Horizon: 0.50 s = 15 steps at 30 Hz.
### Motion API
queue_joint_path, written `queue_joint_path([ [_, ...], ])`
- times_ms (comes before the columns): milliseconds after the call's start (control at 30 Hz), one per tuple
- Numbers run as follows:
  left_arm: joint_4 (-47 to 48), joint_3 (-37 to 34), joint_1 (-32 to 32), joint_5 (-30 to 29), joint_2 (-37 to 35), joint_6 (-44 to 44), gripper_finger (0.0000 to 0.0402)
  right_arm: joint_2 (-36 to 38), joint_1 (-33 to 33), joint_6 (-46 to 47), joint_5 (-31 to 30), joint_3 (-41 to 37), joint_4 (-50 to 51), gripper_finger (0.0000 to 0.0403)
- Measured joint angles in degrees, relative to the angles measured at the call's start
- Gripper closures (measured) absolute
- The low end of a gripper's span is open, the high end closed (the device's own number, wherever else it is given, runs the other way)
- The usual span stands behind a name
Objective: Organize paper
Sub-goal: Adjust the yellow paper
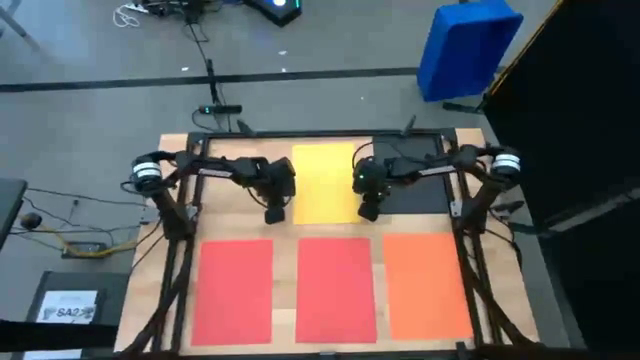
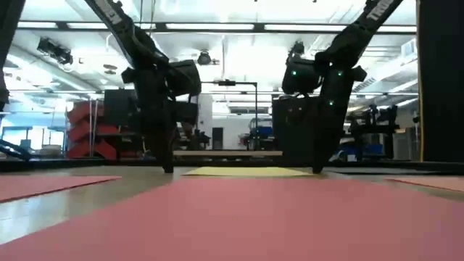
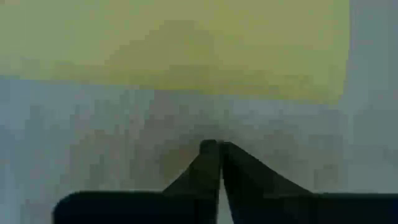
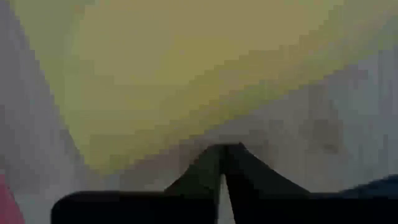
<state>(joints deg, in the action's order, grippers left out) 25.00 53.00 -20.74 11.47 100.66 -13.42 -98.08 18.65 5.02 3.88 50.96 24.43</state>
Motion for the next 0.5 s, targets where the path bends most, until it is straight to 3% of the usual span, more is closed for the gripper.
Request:
queue_joint_path([
  [500, -0.36, 3.62, 0.17, 0.97, 2.47, -1.24, 0.0402, -0.37, 0.02, -0.80, 0.30, 1.63, 0.06, 0.0403],
])
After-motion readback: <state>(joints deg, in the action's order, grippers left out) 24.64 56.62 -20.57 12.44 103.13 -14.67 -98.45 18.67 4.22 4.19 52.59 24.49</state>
